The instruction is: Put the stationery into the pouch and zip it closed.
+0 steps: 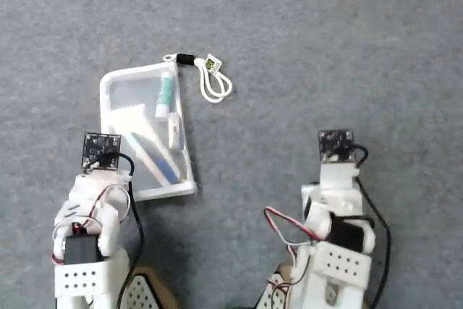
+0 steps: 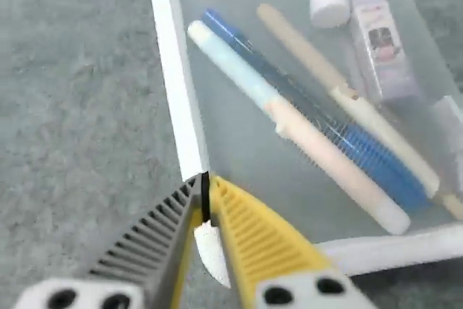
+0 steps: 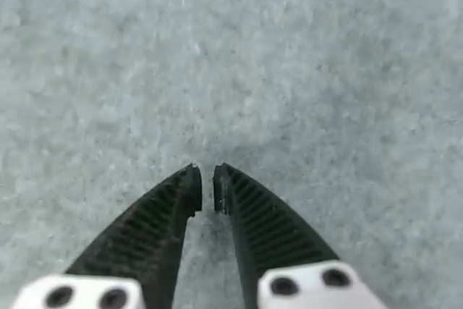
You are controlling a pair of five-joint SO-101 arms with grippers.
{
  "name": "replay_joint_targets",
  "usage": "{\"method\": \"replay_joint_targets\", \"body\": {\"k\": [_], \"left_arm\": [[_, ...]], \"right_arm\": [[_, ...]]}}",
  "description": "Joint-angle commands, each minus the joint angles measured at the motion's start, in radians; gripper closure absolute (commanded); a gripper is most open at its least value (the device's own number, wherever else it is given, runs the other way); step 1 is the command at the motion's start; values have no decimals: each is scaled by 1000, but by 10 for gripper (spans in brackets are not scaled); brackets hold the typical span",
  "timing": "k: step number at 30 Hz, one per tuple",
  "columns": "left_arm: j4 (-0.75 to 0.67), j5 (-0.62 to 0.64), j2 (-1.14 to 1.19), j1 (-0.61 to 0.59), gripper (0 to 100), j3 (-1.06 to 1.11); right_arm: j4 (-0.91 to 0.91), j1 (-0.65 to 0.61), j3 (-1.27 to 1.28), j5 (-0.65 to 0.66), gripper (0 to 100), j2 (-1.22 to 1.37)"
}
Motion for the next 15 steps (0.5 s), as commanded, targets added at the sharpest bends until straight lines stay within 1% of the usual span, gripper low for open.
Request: {"method": "replay_joint_targets", "body": {"k": [1,8,11,15], "left_arm": [[54,-8,-12,12,967,18],[115,-5,-12,10,970,18],[129,0,-12,12,970,18],[169,0,-12,10,970,18]], "right_arm": [[48,15,24,8,949,-116],[284,15,18,8,949,-317],[328,17,16,8,949,-352],[328,17,16,3,949,-340]]}}
